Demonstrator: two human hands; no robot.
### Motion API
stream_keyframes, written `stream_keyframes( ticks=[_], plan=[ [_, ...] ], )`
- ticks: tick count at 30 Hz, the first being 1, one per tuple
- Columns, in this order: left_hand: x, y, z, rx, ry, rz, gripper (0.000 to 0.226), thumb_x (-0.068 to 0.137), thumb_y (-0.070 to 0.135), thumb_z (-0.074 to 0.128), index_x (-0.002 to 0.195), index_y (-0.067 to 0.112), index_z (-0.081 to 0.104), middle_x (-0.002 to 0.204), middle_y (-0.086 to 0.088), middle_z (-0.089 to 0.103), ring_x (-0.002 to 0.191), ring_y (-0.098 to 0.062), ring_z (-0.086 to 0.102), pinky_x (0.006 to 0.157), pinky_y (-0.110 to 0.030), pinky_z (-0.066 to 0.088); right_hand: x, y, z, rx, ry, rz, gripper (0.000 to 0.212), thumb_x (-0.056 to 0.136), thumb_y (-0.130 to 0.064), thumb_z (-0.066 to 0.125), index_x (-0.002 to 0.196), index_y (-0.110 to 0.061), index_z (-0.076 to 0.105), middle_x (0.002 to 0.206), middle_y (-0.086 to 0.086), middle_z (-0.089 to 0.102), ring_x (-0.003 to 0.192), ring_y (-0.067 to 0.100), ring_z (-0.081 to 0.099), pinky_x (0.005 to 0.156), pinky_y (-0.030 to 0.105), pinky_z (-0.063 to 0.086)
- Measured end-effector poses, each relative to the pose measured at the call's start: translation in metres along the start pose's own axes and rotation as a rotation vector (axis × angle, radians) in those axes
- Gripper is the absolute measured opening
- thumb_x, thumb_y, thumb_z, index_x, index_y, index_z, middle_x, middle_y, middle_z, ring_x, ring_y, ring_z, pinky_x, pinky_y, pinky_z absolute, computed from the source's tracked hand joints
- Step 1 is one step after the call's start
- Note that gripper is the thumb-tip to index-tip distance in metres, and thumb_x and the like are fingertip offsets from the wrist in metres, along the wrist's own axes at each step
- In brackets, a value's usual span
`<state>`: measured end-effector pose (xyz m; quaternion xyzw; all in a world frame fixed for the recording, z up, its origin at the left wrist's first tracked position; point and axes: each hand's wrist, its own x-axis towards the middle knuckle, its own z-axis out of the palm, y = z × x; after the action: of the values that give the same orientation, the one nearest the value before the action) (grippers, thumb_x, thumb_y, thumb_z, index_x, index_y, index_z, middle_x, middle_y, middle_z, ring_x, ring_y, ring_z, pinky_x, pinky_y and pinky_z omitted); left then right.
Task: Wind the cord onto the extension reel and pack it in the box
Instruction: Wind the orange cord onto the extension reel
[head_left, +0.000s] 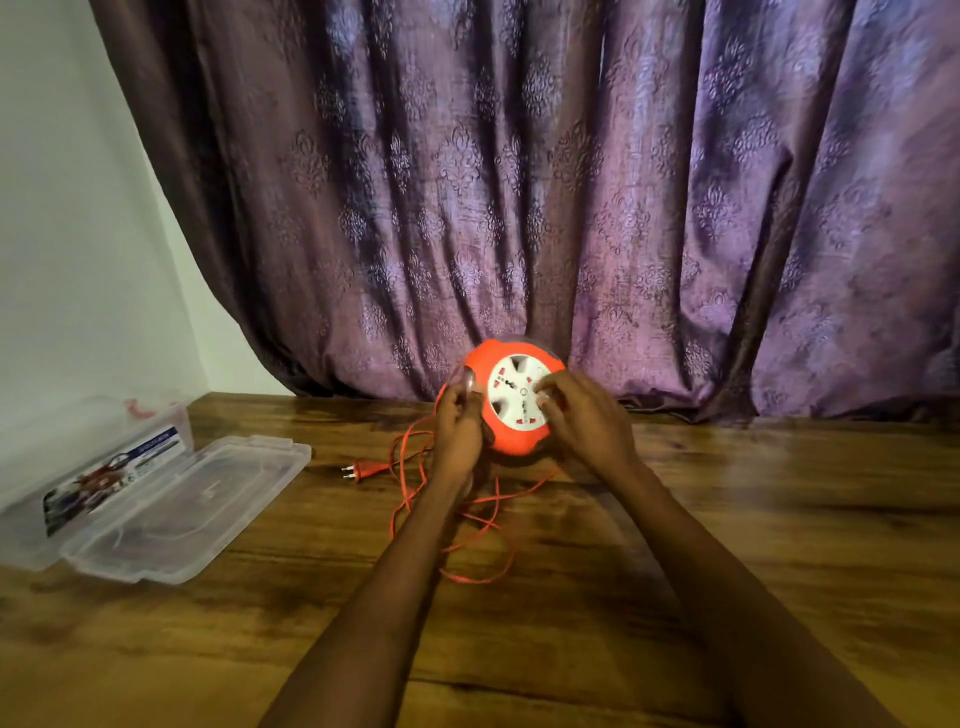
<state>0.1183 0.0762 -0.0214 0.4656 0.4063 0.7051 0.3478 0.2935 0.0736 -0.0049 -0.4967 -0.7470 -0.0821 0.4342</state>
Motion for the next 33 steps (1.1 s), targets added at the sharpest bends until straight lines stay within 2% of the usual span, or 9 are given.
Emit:
stream_keyframes(
  ticks=[4, 9, 13, 17, 20, 23, 26, 28, 33],
  plan=[
    [0.009, 0.006, -0.012, -0.012, -0.026, -0.039, 0.015, 0.101, 0.014, 0.051, 0.101, 0.006, 0.064, 0.049, 0.014, 0.045, 0.038, 0.005, 0.037, 0.041, -0.013, 0.033, 0.006, 0.005, 0.002, -0.223, -0.043, -0.459, 0.048, 0.078, -0.015, 0.062, 0.119, -0.038, 0.063, 0.134, 0.002, 0.055, 0.115, 0.029, 0.052, 0.088, 0.041, 0.045],
    [0.006, 0.011, -0.016, 0.09, -0.142, -0.055, 0.024, 0.101, 0.03, 0.053, 0.084, 0.016, 0.06, 0.051, 0.008, 0.048, 0.043, -0.002, 0.039, 0.044, -0.019, 0.032, 0.001, -0.003, 0.001, -0.382, -0.157, -0.47, 0.05, 0.076, -0.045, 0.044, 0.126, -0.05, 0.052, 0.136, 0.003, 0.054, 0.127, 0.029, 0.045, 0.09, 0.038, 0.033],
    [0.002, 0.011, -0.012, 0.123, -0.164, 0.009, 0.022, 0.1, 0.027, 0.057, 0.095, 0.006, 0.063, 0.055, -0.002, 0.046, 0.043, -0.003, 0.039, 0.043, -0.021, 0.032, 0.0, 0.002, 0.008, -0.517, -0.097, -0.424, 0.053, 0.076, -0.042, 0.051, 0.129, -0.049, 0.049, 0.118, 0.0, 0.063, 0.107, 0.03, 0.052, 0.084, 0.041, 0.032],
    [-0.007, 0.005, 0.0, 0.148, -0.16, 0.103, 0.016, 0.096, 0.01, 0.06, 0.102, -0.004, 0.065, 0.07, 0.005, 0.054, 0.058, 0.008, 0.048, 0.057, -0.014, 0.041, -0.004, -0.004, 0.008, -0.529, 0.032, -0.185, 0.059, 0.073, -0.051, 0.063, 0.131, -0.042, 0.053, 0.094, 0.003, 0.074, 0.092, 0.03, 0.058, 0.077, 0.041, 0.037],
    [-0.017, 0.0, 0.011, 0.084, -0.138, 0.047, 0.026, 0.094, 0.014, 0.064, 0.11, -0.006, 0.062, 0.077, -0.011, 0.058, 0.067, -0.021, 0.056, 0.066, -0.037, 0.047, 0.0, -0.018, 0.003, -0.346, 0.032, 0.186, 0.065, 0.067, -0.067, 0.062, 0.127, -0.043, 0.052, 0.09, 0.013, 0.074, 0.092, 0.034, 0.067, 0.081, 0.043, 0.047],
    [-0.021, -0.005, 0.016, 0.147, -0.103, 0.12, 0.023, 0.091, 0.016, 0.069, 0.111, 0.007, 0.065, 0.096, -0.008, 0.067, 0.076, -0.016, 0.062, 0.075, -0.03, 0.051, 0.009, -0.026, 0.0, 0.062, -0.056, 0.594, 0.073, 0.056, -0.075, 0.059, 0.116, -0.034, 0.059, 0.104, 0.008, 0.074, 0.102, 0.032, 0.068, 0.09, 0.042, 0.051],
    [-0.024, -0.007, 0.018, 0.151, -0.122, 0.103, 0.029, 0.089, 0.015, 0.07, 0.116, 0.009, 0.063, 0.113, -0.01, 0.069, 0.096, -0.018, 0.062, 0.091, -0.035, 0.05, 0.016, -0.023, 0.002, 0.685, -0.054, 0.855, 0.046, 0.068, -0.055, 0.075, 0.079, -0.01, 0.071, 0.062, 0.007, 0.072, 0.072, 0.032, 0.073, 0.075, 0.05, 0.056],
    [-0.026, -0.008, 0.019, 0.137, -0.142, 0.074, 0.029, 0.089, 0.015, 0.07, 0.116, 0.009, 0.062, 0.111, -0.018, 0.069, 0.094, -0.024, 0.065, 0.089, -0.043, 0.052, 0.016, -0.017, 0.007, 0.756, -0.035, 0.877, 0.038, 0.072, -0.045, 0.078, 0.067, -0.009, 0.07, 0.052, 0.007, 0.068, 0.067, 0.036, 0.073, 0.065, 0.047, 0.054],
    [-0.025, -0.008, 0.018, 0.062, -0.142, 0.005, 0.022, 0.091, 0.021, 0.069, 0.108, 0.008, 0.064, 0.096, -0.014, 0.071, 0.085, -0.028, 0.068, 0.077, -0.041, 0.056, 0.02, -0.003, 0.011, 0.642, -0.019, 0.807, 0.057, 0.055, -0.061, 0.074, 0.081, -0.011, 0.067, 0.057, 0.006, 0.071, 0.064, 0.029, 0.074, 0.079, 0.056, 0.059]
  ],
)
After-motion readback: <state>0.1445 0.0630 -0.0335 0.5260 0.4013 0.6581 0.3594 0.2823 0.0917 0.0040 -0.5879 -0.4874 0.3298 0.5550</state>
